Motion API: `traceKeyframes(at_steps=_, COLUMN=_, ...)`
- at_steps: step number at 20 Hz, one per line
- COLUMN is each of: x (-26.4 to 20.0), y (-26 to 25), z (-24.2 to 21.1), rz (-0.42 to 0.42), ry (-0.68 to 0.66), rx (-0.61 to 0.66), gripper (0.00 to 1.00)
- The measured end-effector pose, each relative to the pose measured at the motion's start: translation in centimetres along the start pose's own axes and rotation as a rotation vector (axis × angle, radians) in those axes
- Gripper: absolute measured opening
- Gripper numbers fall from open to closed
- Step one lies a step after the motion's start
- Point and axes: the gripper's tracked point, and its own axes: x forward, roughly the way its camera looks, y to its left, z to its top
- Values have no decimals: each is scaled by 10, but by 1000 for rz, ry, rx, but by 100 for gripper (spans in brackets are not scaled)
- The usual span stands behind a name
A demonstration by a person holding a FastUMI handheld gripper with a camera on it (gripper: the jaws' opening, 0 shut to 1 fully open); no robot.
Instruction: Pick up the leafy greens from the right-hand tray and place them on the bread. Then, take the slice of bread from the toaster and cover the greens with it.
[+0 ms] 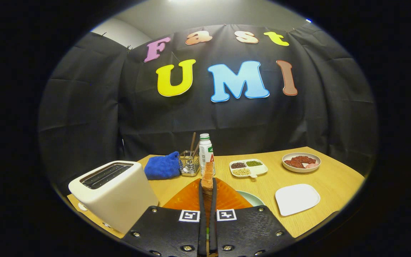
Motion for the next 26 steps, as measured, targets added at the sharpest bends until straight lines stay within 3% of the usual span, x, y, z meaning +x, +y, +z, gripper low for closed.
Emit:
traceKeyframes(at_steps=13, x=19, y=-1, z=-35, rz=33, ry=42, rx=31, gripper=3)
traceKeyframes(at_steps=15, x=18, y=-8, z=-35, rz=19, ry=35, rx=25, gripper=3)
traceKeyframes(at_steps=20, x=22, y=-32, z=-43, rz=-66, ry=43, rx=-99, gripper=15)
traceKeyframes(at_steps=26, x=23, y=-52, z=-56, rz=-117, ry=69, rx=-162, gripper=19)
